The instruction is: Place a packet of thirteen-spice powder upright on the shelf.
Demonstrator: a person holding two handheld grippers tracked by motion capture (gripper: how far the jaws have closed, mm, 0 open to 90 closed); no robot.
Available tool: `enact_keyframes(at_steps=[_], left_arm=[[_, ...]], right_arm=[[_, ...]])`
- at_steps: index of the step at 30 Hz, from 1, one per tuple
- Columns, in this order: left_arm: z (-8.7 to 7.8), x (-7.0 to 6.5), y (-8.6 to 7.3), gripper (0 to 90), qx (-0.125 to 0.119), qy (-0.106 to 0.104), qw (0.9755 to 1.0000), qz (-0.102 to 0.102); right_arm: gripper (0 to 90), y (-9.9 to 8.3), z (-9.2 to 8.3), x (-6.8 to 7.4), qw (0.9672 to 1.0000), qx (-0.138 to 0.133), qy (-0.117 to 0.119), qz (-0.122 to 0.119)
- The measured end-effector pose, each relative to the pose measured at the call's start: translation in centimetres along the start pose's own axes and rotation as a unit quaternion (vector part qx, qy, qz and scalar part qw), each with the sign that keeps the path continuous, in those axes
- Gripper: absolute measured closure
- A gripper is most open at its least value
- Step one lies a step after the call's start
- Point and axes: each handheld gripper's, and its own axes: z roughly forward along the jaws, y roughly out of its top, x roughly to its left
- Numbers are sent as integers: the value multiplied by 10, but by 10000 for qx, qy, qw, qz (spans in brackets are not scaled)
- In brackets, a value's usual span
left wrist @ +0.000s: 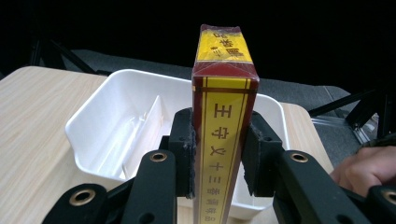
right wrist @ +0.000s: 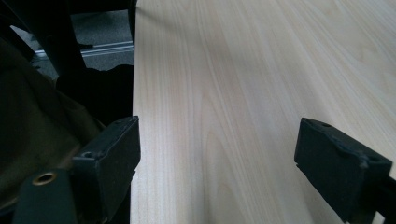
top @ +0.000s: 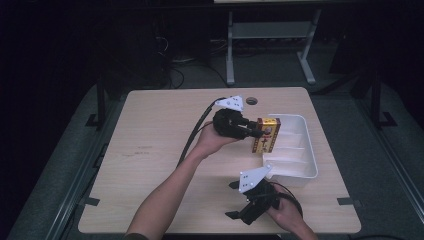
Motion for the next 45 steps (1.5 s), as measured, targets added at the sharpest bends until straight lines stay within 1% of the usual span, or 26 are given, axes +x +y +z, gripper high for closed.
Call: enact_keyframes(at_steps=[1, 4, 6, 9, 13, 16, 21, 24, 25, 30, 36, 42, 45], left_arm=[[3, 1, 1, 681, 1, -44, 10000, -12], [9, 3, 4, 681, 23, -67, 10000, 38], [13, 4, 5, 681, 26, -124, 9999, 47], [18, 6, 5, 681, -11, -165, 9999, 20], [26, 10, 3, 681, 36, -190, 9998, -9], [30, 12, 2, 681, -9, -238, 9997, -56], [36, 15, 0, 681, -11, -240, 9997, -103], [40, 17, -2, 681, 11, -227, 9997, -134], [41, 17, -2, 680, -1, -254, 9996, -149], [47, 16, -3, 680, 42, -241, 9996, -104], [53, 18, -3, 680, 26, -253, 9996, -144], [58, 20, -5, 681, -16, -254, 9995, -181], [61, 21, -6, 681, 36, -249, 9995, -187]], right_arm=[[135, 0, 0, 0, 10000, 1, 7, -1], [135, 0, 0, -1, 10000, 9, 1, 8], [135, -1, 0, -1, 10000, -10, 16, 0], [135, -1, 0, -2, 10000, -21, 35, 4], [135, -2, -1, -2, 10000, -25, 61, 5], [135, -2, -1, -2, 10000, -21, 76, 15], [135, -3, -2, -2, 9999, -48, 103, 54], [135, -4, -3, -2, 9999, -39, 99, 35], [135, -4, -3, -2, 9999, -29, 96, 32], [135, -4, -2, -2, 9999, -26, 118, 23], [135, -4, -3, -1, 9998, -70, 165, 2], [135, -4, -2, -1, 9998, -22, 200, -4], [135, -5, -3, -2, 9998, -43, 202, 5]])
